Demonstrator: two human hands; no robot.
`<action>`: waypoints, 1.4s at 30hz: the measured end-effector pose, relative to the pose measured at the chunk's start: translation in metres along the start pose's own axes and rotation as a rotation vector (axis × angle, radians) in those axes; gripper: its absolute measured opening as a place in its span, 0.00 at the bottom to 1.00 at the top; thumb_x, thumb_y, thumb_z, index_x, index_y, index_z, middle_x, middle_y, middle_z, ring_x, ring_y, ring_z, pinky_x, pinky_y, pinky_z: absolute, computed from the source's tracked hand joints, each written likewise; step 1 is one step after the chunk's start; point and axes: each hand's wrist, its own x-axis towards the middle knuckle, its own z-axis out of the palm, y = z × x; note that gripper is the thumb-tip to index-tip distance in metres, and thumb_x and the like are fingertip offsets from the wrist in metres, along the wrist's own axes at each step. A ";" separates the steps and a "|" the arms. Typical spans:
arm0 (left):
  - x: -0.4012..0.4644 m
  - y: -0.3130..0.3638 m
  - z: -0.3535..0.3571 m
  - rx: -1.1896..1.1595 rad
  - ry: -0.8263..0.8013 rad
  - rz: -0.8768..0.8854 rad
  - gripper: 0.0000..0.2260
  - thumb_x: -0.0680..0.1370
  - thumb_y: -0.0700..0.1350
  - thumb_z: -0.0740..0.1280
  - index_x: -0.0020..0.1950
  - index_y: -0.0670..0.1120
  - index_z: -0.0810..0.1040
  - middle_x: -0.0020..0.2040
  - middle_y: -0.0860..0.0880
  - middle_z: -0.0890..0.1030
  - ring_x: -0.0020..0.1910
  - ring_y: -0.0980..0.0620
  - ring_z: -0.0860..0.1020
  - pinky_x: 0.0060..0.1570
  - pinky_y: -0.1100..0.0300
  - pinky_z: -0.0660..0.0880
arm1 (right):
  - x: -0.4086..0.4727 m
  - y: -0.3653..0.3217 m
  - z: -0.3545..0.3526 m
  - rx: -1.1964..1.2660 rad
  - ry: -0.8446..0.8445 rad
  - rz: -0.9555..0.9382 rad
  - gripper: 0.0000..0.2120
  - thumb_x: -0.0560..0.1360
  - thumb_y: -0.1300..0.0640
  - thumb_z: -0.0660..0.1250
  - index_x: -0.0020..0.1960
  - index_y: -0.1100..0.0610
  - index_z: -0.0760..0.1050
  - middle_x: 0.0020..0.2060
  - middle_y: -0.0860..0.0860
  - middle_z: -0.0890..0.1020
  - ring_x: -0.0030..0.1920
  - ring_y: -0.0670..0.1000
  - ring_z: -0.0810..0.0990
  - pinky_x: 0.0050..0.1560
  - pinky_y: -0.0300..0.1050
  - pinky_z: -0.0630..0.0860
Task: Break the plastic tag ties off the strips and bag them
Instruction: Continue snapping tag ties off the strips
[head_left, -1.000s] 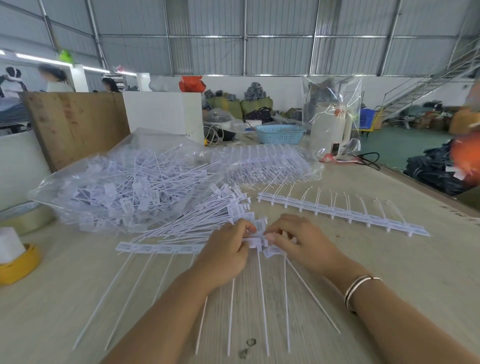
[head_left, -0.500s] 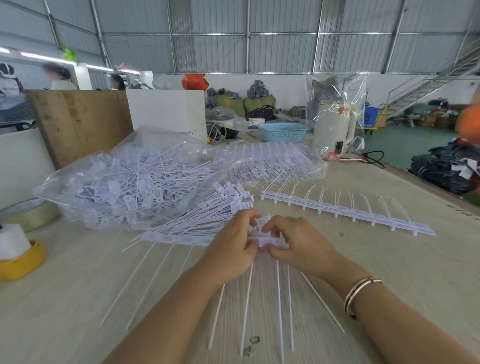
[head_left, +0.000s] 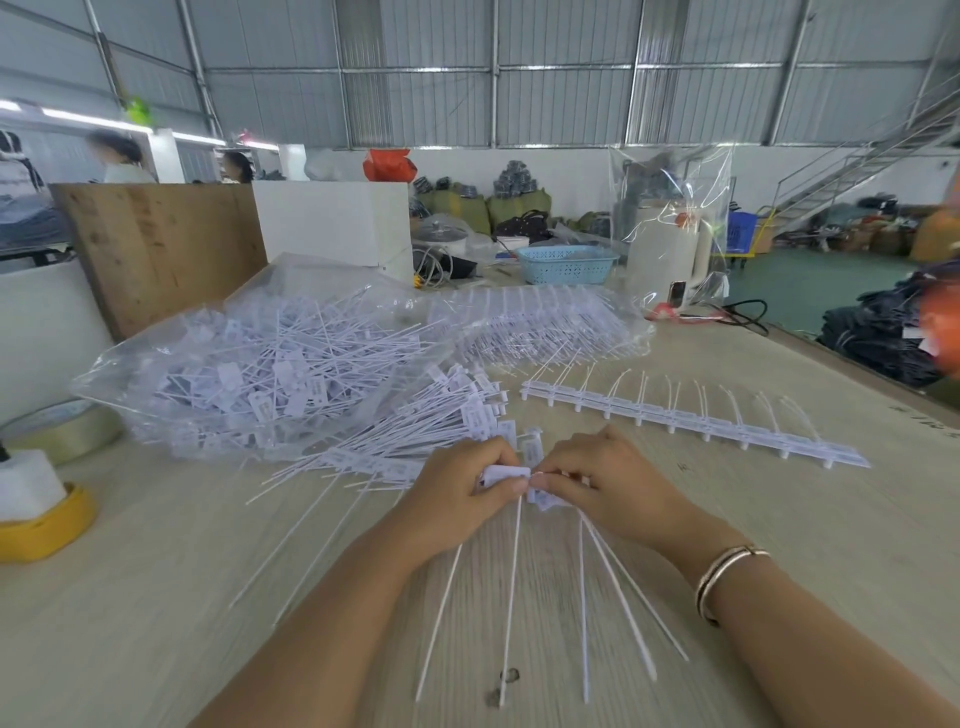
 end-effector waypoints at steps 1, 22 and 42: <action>0.000 0.001 0.000 0.023 -0.005 0.022 0.05 0.77 0.46 0.67 0.42 0.47 0.75 0.34 0.54 0.73 0.34 0.60 0.68 0.34 0.67 0.61 | 0.000 0.001 0.000 0.031 -0.013 -0.001 0.08 0.77 0.49 0.63 0.47 0.48 0.81 0.40 0.41 0.81 0.36 0.33 0.67 0.54 0.44 0.62; 0.000 -0.004 -0.002 0.010 0.048 -0.173 0.08 0.73 0.44 0.58 0.41 0.58 0.69 0.32 0.55 0.72 0.29 0.57 0.67 0.32 0.58 0.63 | 0.000 0.025 0.004 -0.052 0.025 0.115 0.15 0.70 0.40 0.67 0.51 0.48 0.79 0.38 0.44 0.77 0.41 0.45 0.76 0.45 0.43 0.62; 0.002 -0.006 0.000 0.103 0.072 -0.169 0.04 0.79 0.49 0.62 0.52 0.55 0.74 0.41 0.59 0.78 0.42 0.61 0.76 0.42 0.62 0.71 | 0.005 -0.008 0.012 -0.035 0.128 0.018 0.13 0.71 0.55 0.69 0.55 0.53 0.77 0.48 0.48 0.81 0.45 0.50 0.79 0.50 0.47 0.70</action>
